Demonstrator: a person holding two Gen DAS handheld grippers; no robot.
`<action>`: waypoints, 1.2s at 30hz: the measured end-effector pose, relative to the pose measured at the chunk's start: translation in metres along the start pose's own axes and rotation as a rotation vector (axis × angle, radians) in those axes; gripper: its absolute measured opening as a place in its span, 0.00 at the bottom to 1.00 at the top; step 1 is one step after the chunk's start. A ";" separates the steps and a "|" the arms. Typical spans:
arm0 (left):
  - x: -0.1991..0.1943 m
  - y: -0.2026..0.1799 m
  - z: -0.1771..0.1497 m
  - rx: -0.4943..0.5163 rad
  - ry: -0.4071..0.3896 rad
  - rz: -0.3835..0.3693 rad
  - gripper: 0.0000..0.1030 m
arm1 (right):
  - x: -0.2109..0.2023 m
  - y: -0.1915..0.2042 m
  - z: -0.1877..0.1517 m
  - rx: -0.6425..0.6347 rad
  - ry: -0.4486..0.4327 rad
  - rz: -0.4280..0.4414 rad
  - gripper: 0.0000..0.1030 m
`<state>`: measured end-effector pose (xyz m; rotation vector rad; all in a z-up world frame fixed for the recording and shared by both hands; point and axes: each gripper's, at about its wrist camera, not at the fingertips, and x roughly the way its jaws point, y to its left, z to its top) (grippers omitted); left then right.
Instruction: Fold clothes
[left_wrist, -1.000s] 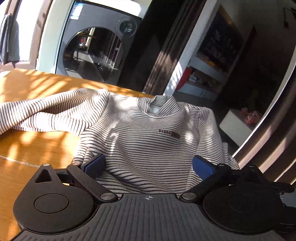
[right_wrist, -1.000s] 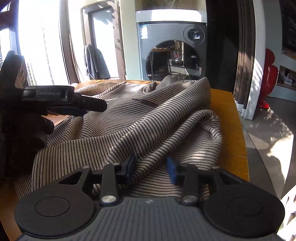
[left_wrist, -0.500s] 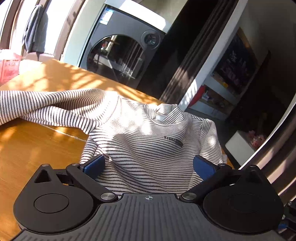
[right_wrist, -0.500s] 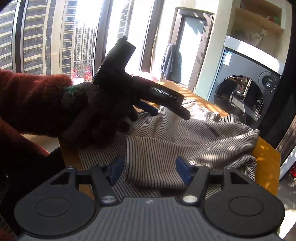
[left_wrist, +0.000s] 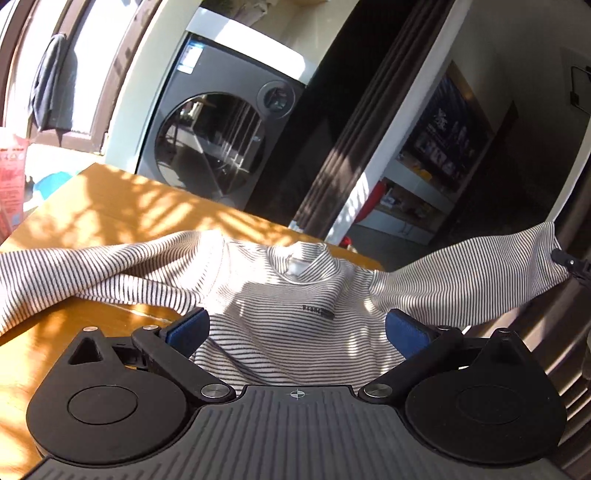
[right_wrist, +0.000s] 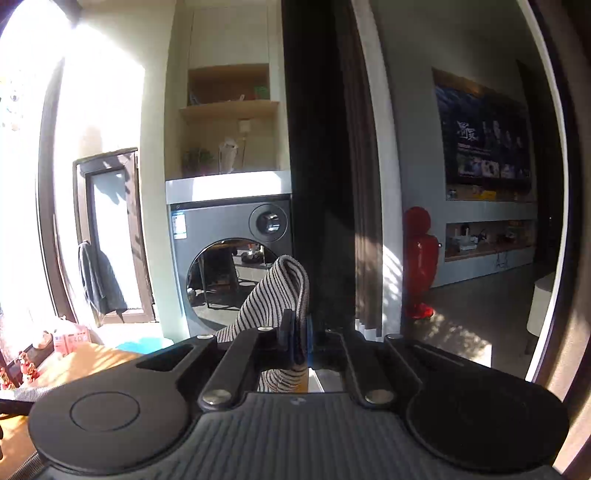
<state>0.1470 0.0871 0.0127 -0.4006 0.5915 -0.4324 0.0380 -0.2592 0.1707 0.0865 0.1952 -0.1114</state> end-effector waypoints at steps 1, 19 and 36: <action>0.000 -0.003 -0.001 0.011 0.010 -0.012 1.00 | 0.000 -0.011 0.008 0.018 -0.012 -0.026 0.03; 0.026 -0.013 -0.060 0.130 0.125 -0.083 1.00 | 0.110 0.157 0.005 -0.079 0.102 0.366 0.03; 0.024 -0.004 -0.055 0.067 0.114 -0.117 1.00 | 0.133 0.185 -0.049 -0.071 0.214 0.375 0.16</action>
